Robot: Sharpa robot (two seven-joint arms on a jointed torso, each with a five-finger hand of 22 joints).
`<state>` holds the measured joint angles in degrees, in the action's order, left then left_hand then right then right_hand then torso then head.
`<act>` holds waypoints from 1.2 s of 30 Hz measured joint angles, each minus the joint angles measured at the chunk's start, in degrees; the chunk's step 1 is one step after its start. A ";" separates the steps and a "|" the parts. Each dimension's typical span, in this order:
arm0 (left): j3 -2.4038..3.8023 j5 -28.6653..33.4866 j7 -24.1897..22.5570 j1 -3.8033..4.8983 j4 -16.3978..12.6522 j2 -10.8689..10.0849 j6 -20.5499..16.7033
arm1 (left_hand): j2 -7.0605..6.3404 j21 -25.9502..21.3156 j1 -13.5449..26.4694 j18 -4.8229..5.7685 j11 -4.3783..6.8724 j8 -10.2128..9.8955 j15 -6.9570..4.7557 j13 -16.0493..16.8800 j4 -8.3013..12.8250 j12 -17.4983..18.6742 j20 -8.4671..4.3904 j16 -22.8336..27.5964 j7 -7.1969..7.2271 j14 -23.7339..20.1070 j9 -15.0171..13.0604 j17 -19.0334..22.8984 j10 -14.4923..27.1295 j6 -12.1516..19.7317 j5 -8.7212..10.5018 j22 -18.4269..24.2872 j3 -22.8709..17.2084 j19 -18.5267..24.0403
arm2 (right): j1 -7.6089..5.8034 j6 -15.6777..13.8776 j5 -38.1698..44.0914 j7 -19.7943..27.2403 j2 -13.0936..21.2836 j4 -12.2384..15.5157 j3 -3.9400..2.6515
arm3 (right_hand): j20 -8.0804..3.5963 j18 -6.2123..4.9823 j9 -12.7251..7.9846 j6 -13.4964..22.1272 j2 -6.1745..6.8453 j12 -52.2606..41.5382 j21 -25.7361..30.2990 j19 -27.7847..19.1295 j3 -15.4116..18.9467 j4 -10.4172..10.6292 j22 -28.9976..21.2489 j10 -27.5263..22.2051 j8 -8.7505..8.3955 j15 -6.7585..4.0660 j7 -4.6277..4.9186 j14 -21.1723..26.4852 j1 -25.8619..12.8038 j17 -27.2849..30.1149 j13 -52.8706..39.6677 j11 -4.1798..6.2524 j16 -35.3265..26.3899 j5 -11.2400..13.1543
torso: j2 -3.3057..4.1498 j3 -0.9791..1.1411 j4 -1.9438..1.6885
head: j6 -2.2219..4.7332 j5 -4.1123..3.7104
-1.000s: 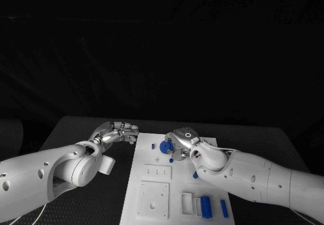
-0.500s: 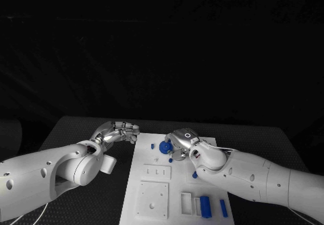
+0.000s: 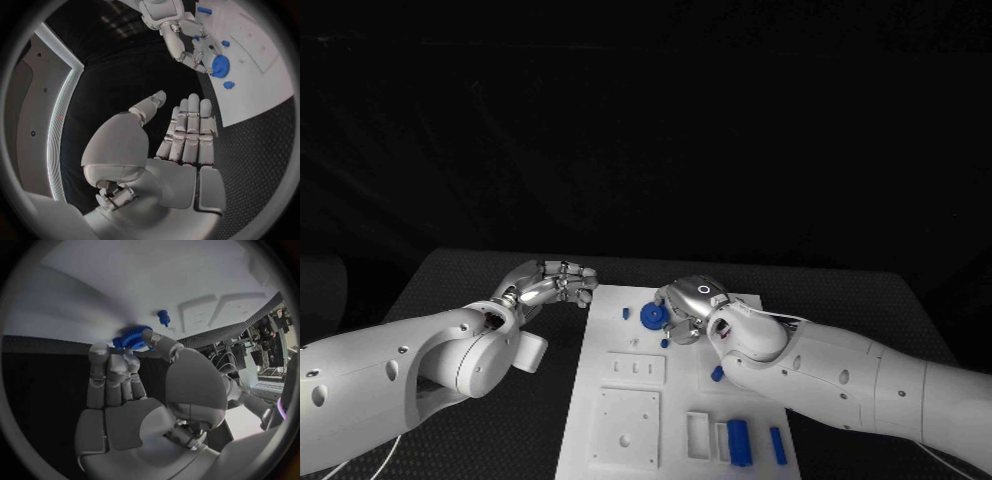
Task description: Assemble the parts on the task board
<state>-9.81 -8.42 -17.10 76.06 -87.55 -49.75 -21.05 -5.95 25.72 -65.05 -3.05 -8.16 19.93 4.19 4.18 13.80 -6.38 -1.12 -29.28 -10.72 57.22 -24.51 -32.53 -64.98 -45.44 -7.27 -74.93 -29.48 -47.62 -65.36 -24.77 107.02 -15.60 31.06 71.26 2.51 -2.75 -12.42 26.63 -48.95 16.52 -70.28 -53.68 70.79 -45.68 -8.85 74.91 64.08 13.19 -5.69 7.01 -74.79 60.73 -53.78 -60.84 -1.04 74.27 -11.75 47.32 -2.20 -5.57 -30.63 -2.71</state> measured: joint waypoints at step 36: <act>0.00 0.00 -0.09 -0.01 0.25 -0.75 0.00 | 0.00 0.00 0.00 0.51 0.00 0.00 0.00 0.00 0.00 0.00 -0.22 0.22 0.00 0.00 -0.09 -0.16 0.00 0.00 0.00 0.02 0.00 0.22 | -1.29 -4.61 -24.49 15.35 15.07 5.48 -1.65 | 0.00 0.04 -0.23 -0.01 -1.46 0.00 0.25 0.05 3.54 -1.82 -0.01 -0.71 1.15 1.19 0.22 -0.24 -0.58 -0.76 -0.18 -1.13 -0.88 1.13 | -0.12 0.35 0.60 | 1.04 -0.52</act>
<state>-9.82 -8.43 -17.18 76.05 -87.31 -50.50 -21.05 -5.95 25.72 -65.05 -2.54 -8.16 19.93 4.19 4.18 13.79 -6.38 -1.34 -29.06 -10.72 57.22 -24.60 -32.69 -64.98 -45.43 -7.27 -74.91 -29.48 -47.40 -66.65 -29.38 82.53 -0.25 46.13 76.74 0.86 -2.75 -12.38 26.40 -48.95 15.05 -70.27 -53.44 70.84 -42.14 -10.67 74.90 63.37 14.35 -4.50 7.22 -75.02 60.16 -54.54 -61.02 -2.17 73.39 -10.62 47.21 -1.85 -4.97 -29.59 -3.23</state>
